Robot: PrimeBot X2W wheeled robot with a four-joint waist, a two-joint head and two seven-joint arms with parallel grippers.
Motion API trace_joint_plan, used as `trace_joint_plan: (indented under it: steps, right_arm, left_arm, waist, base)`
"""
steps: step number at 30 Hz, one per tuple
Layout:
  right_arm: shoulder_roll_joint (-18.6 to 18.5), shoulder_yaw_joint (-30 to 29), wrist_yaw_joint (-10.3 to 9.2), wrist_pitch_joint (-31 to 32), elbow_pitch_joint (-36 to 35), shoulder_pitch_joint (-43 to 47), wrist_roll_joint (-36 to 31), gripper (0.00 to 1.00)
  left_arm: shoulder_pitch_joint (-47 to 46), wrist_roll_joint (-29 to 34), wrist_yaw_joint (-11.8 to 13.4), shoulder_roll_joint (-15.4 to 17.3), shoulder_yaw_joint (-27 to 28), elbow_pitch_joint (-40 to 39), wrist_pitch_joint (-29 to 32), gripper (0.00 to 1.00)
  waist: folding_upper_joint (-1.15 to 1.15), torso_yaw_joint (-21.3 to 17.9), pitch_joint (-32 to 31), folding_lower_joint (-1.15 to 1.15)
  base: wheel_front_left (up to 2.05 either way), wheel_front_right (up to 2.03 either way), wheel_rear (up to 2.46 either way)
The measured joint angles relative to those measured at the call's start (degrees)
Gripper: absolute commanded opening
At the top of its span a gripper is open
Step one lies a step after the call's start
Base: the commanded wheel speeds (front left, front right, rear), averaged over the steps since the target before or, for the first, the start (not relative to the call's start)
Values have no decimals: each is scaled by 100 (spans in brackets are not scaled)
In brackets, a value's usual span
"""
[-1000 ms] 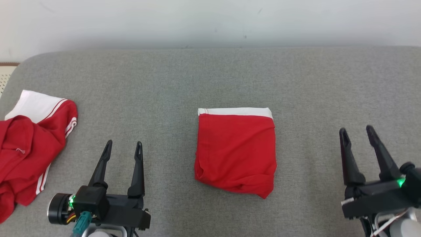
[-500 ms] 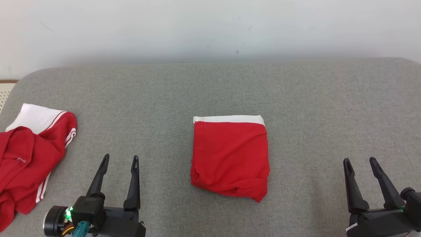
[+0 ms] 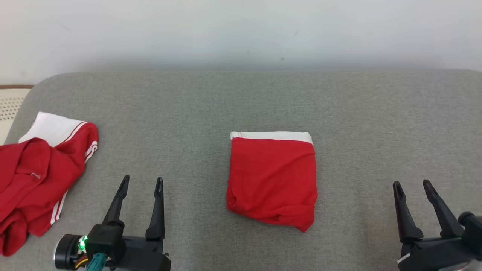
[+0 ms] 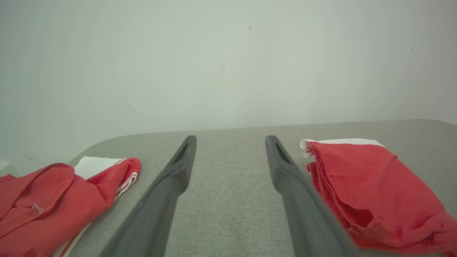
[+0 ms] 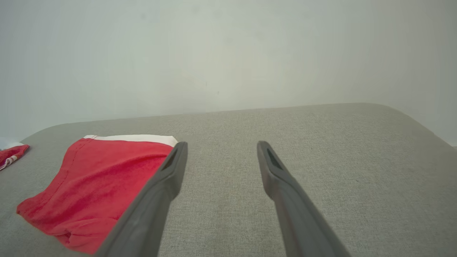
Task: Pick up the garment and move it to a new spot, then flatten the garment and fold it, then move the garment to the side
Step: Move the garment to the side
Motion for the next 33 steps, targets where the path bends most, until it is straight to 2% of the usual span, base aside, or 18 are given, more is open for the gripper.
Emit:
trace_joint_plan:
  steps: [6,14,23,29,30,31,32,33]
  right_arm:
    - [-275,331,0,248,314,-298,140,100]
    - [-613,1143,0,439,1138,-812,591,100]
    - [-671,1992,0,385,1930,-1317,1127,100]
    - [-639,2366,0,390,2277,-1607,1370,100]
    - [-635,2416,0,388,2321,-1647,1399,74]
    - [-632,2457,0,387,2366,-1688,1432,36]
    - [-632,2490,0,386,2405,-1722,1469,29]
    - [-632,2514,0,382,2440,-1746,1497,0]
  left_arm:
    - [-82,2,-22,-65,-100,-8,-10,100]
    - [-256,21,-42,-216,-249,87,-91,100]
    - [-388,34,-48,-320,-327,216,-162,100]
    - [-463,35,-45,-358,-345,260,-187,100]
    - [-466,35,-48,-358,-344,269,-188,100]
    - [-470,35,-48,-357,-343,276,-193,100]
    - [-475,34,-48,-356,-343,279,-193,100]
    - [-477,34,-49,-355,-339,280,-194,100]
  waist:
    - [0,164,134,0]
    - [0,474,400,1]
    - [0,707,698,1]
    - [0,691,740,1]
    - [0,682,740,1]
    - [0,674,741,1]
    - [0,667,743,1]
    - [0,660,746,1]
  base:
    - [0,0,0]
    - [0,0,0]
    - [0,0,0]
    - [0,0,0]
    - [0,0,0]
    - [0,0,0]
    - [0,0,0]
    - [0,0,0]
